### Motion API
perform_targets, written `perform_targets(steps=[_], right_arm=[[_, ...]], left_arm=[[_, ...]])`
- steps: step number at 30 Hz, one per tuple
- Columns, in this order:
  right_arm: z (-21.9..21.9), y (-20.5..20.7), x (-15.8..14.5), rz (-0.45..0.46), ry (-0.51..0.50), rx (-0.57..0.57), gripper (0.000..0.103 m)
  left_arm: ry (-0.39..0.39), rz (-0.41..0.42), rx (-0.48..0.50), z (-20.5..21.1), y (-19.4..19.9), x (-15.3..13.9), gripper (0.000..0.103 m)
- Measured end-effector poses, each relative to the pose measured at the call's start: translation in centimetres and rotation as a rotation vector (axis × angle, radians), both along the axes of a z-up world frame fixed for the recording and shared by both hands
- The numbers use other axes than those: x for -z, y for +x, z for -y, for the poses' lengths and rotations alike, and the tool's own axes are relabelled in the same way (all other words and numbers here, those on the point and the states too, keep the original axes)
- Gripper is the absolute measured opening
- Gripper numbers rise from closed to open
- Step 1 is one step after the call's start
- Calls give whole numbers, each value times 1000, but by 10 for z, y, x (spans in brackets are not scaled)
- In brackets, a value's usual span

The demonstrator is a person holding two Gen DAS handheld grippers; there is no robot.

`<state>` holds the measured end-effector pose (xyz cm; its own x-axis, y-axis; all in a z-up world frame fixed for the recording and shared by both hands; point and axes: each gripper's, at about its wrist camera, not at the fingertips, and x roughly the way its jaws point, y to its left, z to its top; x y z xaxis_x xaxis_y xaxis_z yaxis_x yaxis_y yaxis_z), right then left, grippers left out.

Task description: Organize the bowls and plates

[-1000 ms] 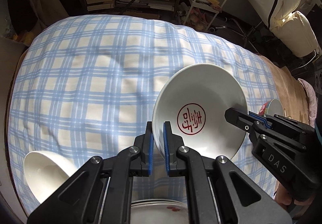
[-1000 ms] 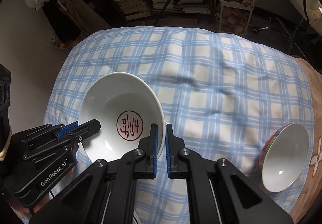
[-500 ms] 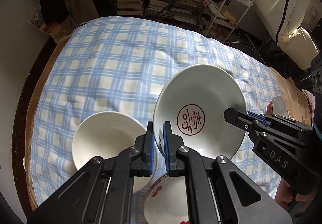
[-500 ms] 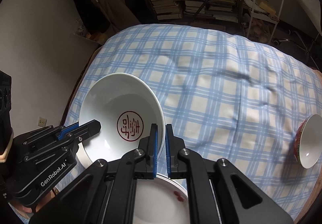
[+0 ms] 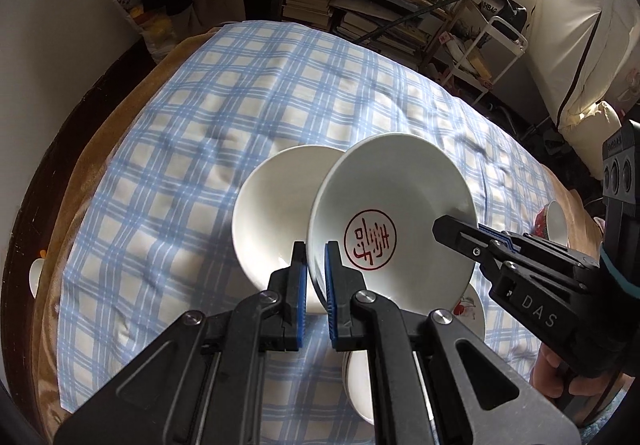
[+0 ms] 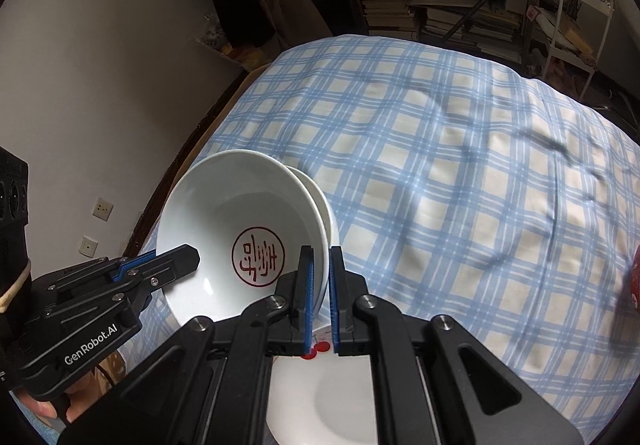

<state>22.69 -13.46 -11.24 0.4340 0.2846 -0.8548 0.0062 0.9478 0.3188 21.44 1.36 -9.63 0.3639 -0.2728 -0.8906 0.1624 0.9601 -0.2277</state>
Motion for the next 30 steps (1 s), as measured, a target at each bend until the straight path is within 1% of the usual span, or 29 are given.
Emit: perform_targets(steps=[5, 8, 10, 14, 17, 21, 25, 27, 30], right_arm=[[-19, -3, -2, 47, -46, -47, 8], [-26, 0, -1, 57, -65, -62, 8], [-27, 1, 2, 60, -68, -57, 8], [-27, 4, 13, 34, -57, -65, 8], [-29, 6, 21, 23, -55, -76, 8], [-31, 9, 30, 14, -48, -90, 8], [-28, 13, 37, 7, -17, -83, 8], [-28, 15, 39, 7, -16, -86, 8], [-27, 16, 42, 6, -25, -85, 8]], left_arm=[[23, 13, -8, -10, -5, 5, 8], [-2, 3, -35, -18, -4, 12, 8], [-3, -8, -39, -19, -1, 17, 8], [28, -7, -19, -17, -1, 23, 8], [25, -32, -33, -19, 1, 29, 8], [52, -31, -38, -18, 2, 32, 8], [41, -39, -49, -20, 7, 35, 8], [30, -49, -61, -21, 10, 39, 8], [37, -54, -53, -18, 13, 42, 8]])
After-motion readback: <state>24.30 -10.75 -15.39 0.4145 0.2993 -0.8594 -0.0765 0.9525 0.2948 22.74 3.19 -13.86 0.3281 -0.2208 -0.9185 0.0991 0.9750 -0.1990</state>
